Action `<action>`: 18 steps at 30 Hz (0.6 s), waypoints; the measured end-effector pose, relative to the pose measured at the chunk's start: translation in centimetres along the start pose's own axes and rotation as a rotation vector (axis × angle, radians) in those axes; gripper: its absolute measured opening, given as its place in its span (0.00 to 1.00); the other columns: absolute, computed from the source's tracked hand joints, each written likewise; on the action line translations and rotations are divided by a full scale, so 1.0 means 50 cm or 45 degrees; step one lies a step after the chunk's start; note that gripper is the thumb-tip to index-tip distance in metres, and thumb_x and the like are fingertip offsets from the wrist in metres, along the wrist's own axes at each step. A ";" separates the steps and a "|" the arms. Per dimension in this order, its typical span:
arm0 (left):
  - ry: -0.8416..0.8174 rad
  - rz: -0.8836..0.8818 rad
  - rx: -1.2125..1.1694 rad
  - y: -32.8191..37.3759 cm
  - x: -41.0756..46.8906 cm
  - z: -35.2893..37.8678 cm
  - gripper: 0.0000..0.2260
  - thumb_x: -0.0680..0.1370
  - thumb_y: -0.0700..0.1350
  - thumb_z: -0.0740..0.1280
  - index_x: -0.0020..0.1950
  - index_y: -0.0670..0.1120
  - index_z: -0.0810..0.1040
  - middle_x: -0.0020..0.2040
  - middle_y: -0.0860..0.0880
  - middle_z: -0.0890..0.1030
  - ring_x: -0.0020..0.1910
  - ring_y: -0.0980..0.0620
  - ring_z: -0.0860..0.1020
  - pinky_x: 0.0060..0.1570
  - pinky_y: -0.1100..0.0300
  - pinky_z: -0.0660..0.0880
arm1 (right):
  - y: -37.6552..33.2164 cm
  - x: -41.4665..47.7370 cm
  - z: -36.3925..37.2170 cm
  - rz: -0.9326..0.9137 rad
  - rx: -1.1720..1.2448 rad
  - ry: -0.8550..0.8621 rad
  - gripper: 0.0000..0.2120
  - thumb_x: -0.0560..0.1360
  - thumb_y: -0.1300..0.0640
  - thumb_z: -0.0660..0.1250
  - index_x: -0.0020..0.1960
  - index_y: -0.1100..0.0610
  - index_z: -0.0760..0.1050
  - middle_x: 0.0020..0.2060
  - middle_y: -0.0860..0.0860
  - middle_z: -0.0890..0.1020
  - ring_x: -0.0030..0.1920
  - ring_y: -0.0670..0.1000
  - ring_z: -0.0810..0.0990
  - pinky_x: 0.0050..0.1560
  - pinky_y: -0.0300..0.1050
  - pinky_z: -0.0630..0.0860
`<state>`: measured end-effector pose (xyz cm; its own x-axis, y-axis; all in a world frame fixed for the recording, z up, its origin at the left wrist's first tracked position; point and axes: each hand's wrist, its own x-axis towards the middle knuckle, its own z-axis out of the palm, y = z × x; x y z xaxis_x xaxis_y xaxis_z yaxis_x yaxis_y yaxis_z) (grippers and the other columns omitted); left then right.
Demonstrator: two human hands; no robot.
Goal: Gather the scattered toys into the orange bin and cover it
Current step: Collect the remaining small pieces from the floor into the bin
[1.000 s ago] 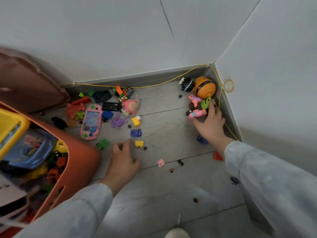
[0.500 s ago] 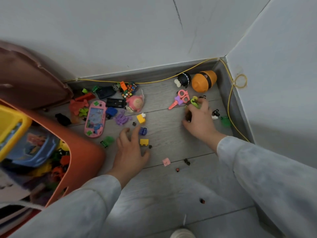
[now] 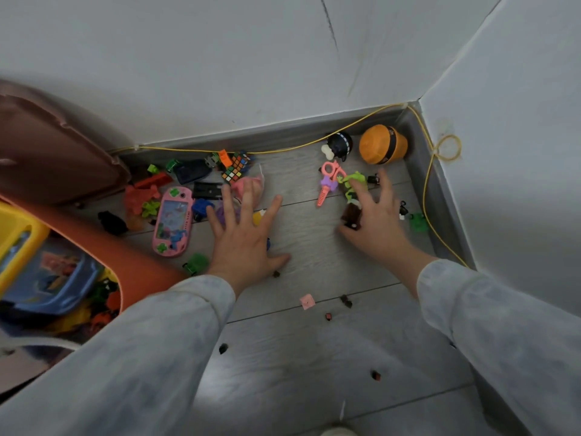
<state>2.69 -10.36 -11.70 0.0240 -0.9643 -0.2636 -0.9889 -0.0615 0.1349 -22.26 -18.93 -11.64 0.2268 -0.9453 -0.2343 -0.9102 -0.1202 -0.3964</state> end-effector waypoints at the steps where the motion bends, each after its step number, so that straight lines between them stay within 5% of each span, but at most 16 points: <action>1: 0.036 -0.016 -0.004 -0.001 0.009 -0.004 0.50 0.66 0.74 0.66 0.78 0.62 0.41 0.77 0.44 0.28 0.74 0.31 0.31 0.68 0.23 0.46 | 0.002 0.005 0.000 -0.018 -0.008 -0.029 0.47 0.68 0.45 0.78 0.77 0.37 0.54 0.79 0.52 0.40 0.77 0.66 0.47 0.73 0.64 0.57; 4: 0.011 -0.058 -0.027 -0.013 0.039 -0.010 0.48 0.66 0.72 0.68 0.79 0.61 0.47 0.78 0.46 0.29 0.76 0.29 0.36 0.68 0.25 0.51 | 0.004 0.022 -0.001 -0.081 -0.075 -0.140 0.49 0.67 0.39 0.76 0.78 0.35 0.49 0.79 0.48 0.37 0.78 0.66 0.47 0.73 0.65 0.57; 8: -0.095 0.014 -0.121 -0.019 0.048 -0.008 0.35 0.68 0.69 0.68 0.71 0.56 0.68 0.79 0.49 0.43 0.74 0.34 0.54 0.67 0.34 0.64 | 0.010 0.028 0.003 -0.153 -0.149 -0.135 0.41 0.66 0.36 0.76 0.74 0.40 0.64 0.80 0.47 0.45 0.75 0.64 0.57 0.68 0.62 0.67; 12: -0.074 0.120 -0.047 0.006 -0.012 0.009 0.33 0.68 0.75 0.61 0.66 0.57 0.69 0.77 0.45 0.50 0.69 0.38 0.61 0.64 0.41 0.66 | 0.006 0.037 -0.005 -0.162 -0.131 -0.115 0.36 0.66 0.38 0.76 0.70 0.43 0.68 0.77 0.50 0.51 0.72 0.65 0.60 0.67 0.62 0.70; 15: -0.098 0.210 0.039 0.021 -0.071 0.038 0.36 0.65 0.77 0.60 0.66 0.58 0.68 0.78 0.44 0.51 0.67 0.38 0.63 0.60 0.42 0.68 | 0.004 0.037 -0.009 -0.177 -0.085 -0.111 0.40 0.65 0.40 0.78 0.72 0.40 0.62 0.76 0.53 0.51 0.70 0.68 0.62 0.66 0.64 0.70; 18: -0.044 0.253 0.047 0.030 -0.112 0.061 0.26 0.71 0.69 0.64 0.62 0.57 0.71 0.76 0.43 0.57 0.62 0.38 0.68 0.52 0.42 0.74 | -0.003 0.046 -0.013 -0.206 -0.171 -0.177 0.48 0.65 0.38 0.77 0.76 0.36 0.51 0.78 0.52 0.44 0.71 0.71 0.58 0.66 0.65 0.69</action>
<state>0.62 -4.28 -12.94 -0.1766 -0.9471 -0.2679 -0.9784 0.1392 0.1527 -21.82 -21.28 -11.51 0.4104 -0.8609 -0.3006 -0.8939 -0.3146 -0.3194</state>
